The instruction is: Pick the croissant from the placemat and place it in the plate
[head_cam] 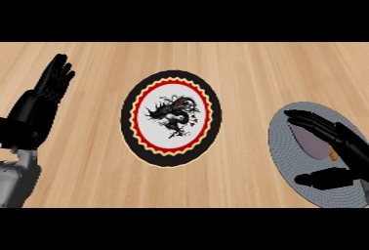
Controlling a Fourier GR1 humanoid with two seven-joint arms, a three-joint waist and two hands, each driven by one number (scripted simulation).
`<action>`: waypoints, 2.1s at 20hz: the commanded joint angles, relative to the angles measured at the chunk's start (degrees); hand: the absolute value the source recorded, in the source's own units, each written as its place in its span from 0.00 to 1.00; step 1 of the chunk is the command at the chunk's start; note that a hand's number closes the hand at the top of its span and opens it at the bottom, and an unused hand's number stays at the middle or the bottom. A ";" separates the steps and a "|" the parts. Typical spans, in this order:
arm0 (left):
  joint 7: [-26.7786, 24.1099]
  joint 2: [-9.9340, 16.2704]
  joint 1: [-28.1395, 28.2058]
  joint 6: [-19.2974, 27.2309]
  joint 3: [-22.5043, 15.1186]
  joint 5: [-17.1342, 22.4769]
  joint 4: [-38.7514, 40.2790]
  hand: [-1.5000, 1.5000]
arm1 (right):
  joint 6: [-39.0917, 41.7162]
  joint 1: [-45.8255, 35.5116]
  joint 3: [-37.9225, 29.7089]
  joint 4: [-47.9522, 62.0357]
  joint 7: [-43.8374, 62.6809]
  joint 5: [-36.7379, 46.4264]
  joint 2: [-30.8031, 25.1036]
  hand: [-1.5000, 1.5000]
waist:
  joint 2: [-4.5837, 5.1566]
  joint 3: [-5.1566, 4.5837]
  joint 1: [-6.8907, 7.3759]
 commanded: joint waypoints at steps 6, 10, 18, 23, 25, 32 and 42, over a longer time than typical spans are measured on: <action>1.69 -0.81 0.86 0.32 -1.01 -0.92 -1.49 0.50 | 7.21 -3.00 1.55 -10.58 28.18 13.64 -16.14 0.00 | -0.45 -0.27 -0.17; 0.49 -0.55 -1.26 -0.30 0.34 -1.12 1.49 0.50 | 15.02 -4.50 5.85 -12.88 37.35 18.79 -19.33 0.00 | 0.09 -0.18 0.42; 3.03 -2.18 -0.29 -1.00 0.62 -2.21 -2.79 0.50 | 23.13 -6.12 9.09 -13.48 47.52 25.80 -12.54 0.00 | 0.15 0.06 0.77; 2.88 -4.05 -2.95 -1.75 1.19 -3.98 -0.12 0.50 | 23.48 -10.14 4.45 -6.62 43.61 30.03 -10.91 0.00 | 0.22 0.07 0.63; 0.81 -2.85 -0.42 -4.50 3.45 -1.93 0.81 0.50 | 19.97 -7.30 8.20 -5.41 46.37 35.85 -8.07 0.00 | 0.20 0.07 0.71; 6.55 -3.85 -1.34 -4.03 4.19 -3.75 -4.80 0.50 | 24.26 -12.94 5.13 4.04 45.08 40.75 -3.69 0.00 | 0.15 0.08 0.95; -0.05 -6.78 1.28 -6.76 5.81 -7.09 -1.67 0.50 | 18.59 -13.57 2.39 20.42 32.53 48.40 0.29 0.00 | 0.27 0.08 0.95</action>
